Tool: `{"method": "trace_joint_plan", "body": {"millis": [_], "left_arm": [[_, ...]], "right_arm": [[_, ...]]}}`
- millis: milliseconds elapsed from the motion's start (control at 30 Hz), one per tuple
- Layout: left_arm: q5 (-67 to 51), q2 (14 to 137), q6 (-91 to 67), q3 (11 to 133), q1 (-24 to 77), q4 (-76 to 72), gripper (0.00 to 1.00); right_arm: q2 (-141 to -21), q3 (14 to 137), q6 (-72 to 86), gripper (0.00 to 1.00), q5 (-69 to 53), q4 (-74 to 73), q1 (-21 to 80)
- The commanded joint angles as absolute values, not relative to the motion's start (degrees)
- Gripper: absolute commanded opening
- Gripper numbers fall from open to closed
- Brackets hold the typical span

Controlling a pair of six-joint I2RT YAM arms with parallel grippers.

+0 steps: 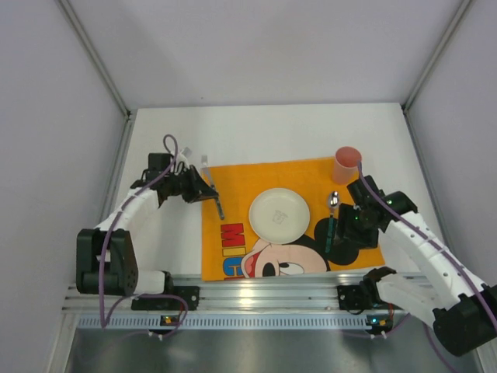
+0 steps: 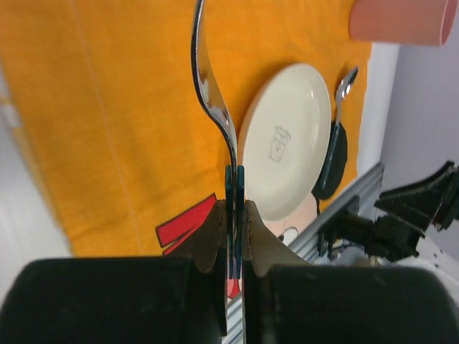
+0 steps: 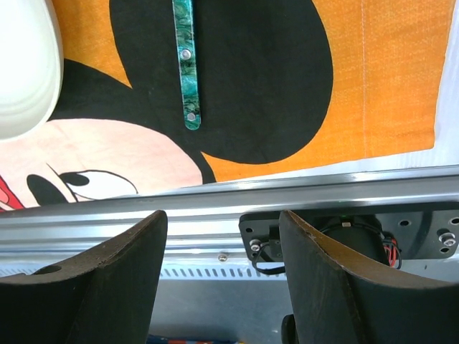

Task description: Set the dinner table for one person

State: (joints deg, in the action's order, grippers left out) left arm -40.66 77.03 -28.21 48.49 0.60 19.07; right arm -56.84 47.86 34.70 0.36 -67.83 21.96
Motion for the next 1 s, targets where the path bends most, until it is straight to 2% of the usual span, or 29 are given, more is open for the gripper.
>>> {"method": "trace_joint_plan", "body": {"millis": [0,167,300,467,633,700,733,800,833,967], "left_arm": [[-46.6,80.2,-31.2,43.6,4.7,14.2,0.00],[-51.2,82.3,-34.8,38.7,8.7,6.8,0.00],[-49.9,82.8,-38.7,35.2,11.2,3.0,0.00],[-50.1,85.1,-38.9,34.6,11.7,4.9,0.00],[-50.5,91.4,-35.4,36.3,11.7,13.1,0.00],[-50.6,92.2,-35.2,36.3,11.7,14.2,0.06],[-50.7,92.0,-35.3,36.3,11.7,14.9,0.16],[-49.1,91.2,-35.0,37.0,11.7,17.0,0.28],[-48.7,90.9,-34.9,37.3,11.8,17.9,0.40],[-44.8,87.2,-32.4,40.1,11.8,27.0,0.51]], "right_arm": [[-53.0,46.9,35.9,0.64,0.4,-68.9,21.4],[-48.3,44.1,36.2,0.64,0.3,-70.0,21.4],[-45.2,44.0,36.4,0.64,-1.4,-70.2,21.5],[-43.4,44.4,35.9,0.64,-2.0,-70.9,21.4],[-41.9,44.8,35.0,0.64,-2.5,-71.2,21.5],[-41.2,44.7,34.7,0.65,-2.7,-71.2,21.5],[-40.9,44.9,34.5,0.65,-2.9,-71.4,21.5],[-40.3,45.1,34.1,0.65,-3.2,-71.4,21.5],[-40.1,45.2,33.8,0.66,-3.3,-71.5,21.5],[-39.2,45.7,32.9,0.66,-3.3,-72.1,21.5]]}}
